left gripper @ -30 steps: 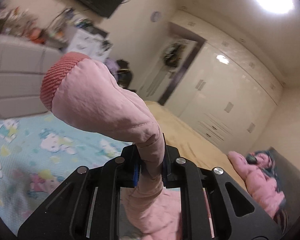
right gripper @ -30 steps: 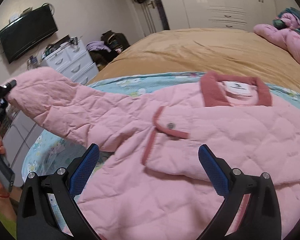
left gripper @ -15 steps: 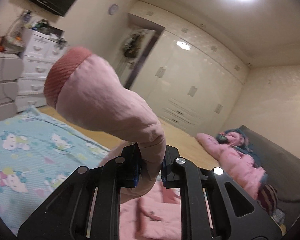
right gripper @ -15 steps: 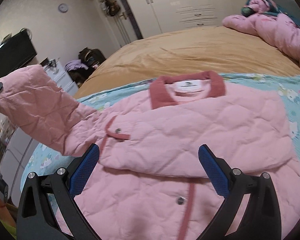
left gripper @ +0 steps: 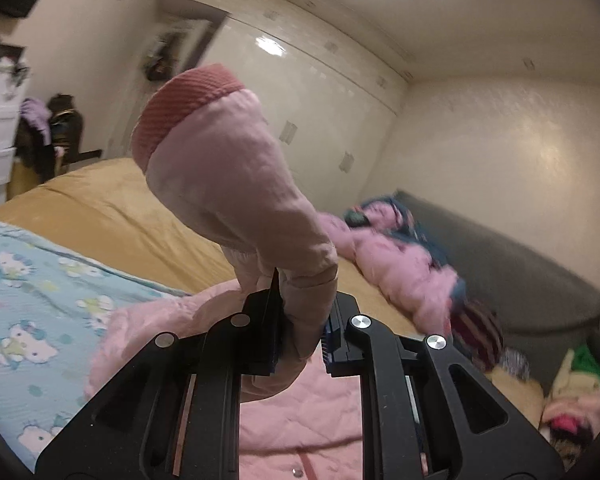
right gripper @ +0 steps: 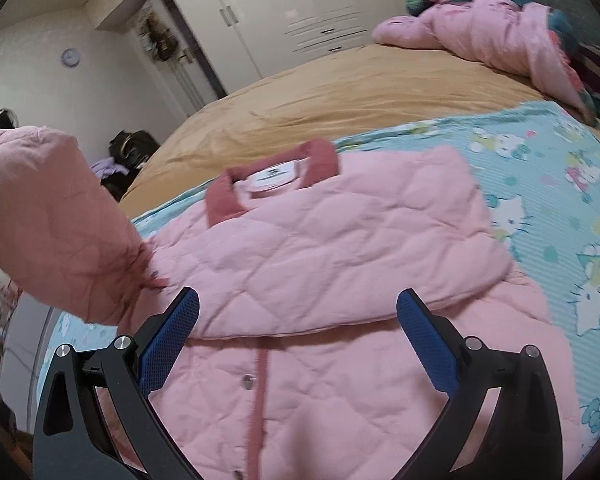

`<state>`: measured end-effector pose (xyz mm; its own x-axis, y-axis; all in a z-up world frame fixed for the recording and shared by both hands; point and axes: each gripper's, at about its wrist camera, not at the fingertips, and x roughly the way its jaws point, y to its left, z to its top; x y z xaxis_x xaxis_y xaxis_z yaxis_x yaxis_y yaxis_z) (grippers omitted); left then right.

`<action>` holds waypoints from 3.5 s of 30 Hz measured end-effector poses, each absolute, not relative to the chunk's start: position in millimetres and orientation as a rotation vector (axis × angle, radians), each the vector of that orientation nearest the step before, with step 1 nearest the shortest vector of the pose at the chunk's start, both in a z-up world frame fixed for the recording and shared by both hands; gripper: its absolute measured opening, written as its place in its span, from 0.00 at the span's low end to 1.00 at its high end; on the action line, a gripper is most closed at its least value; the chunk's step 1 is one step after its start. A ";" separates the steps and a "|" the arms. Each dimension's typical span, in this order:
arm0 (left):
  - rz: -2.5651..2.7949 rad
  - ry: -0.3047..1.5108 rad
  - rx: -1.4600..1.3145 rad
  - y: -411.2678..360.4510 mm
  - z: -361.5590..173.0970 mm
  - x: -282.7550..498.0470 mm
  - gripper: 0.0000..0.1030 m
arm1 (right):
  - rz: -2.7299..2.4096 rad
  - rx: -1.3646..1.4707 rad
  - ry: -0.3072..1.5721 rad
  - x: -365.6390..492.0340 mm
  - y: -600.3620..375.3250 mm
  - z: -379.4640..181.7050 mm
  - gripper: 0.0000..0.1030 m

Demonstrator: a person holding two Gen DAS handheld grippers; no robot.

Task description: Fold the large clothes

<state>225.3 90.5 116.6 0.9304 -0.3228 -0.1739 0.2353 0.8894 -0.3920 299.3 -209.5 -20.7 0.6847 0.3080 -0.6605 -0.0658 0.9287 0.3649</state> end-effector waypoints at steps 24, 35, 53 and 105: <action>-0.460 0.609 0.080 -50.7 -19.8 278.3 0.09 | 0.103 0.530 0.715 316.1 -312.0 -14.4 0.96; -0.458 0.682 0.434 -101.8 -69.2 261.2 0.15 | 0.160 0.601 0.749 313.2 -326.5 -20.5 0.96; -0.614 0.780 0.287 -71.4 -32.3 262.6 0.91 | 0.331 0.686 0.960 338.4 -299.2 -67.3 0.96; 0.002 0.705 -0.269 151.5 -13.7 332.0 0.91 | 0.338 -0.027 0.472 364.6 -208.1 69.1 0.05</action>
<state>332.0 151.5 -13.7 0.7630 -0.0889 -0.6403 -0.0920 0.9655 -0.2437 364.6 -208.1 69.1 0.8363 0.3131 -0.4500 -0.3256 0.9441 0.0518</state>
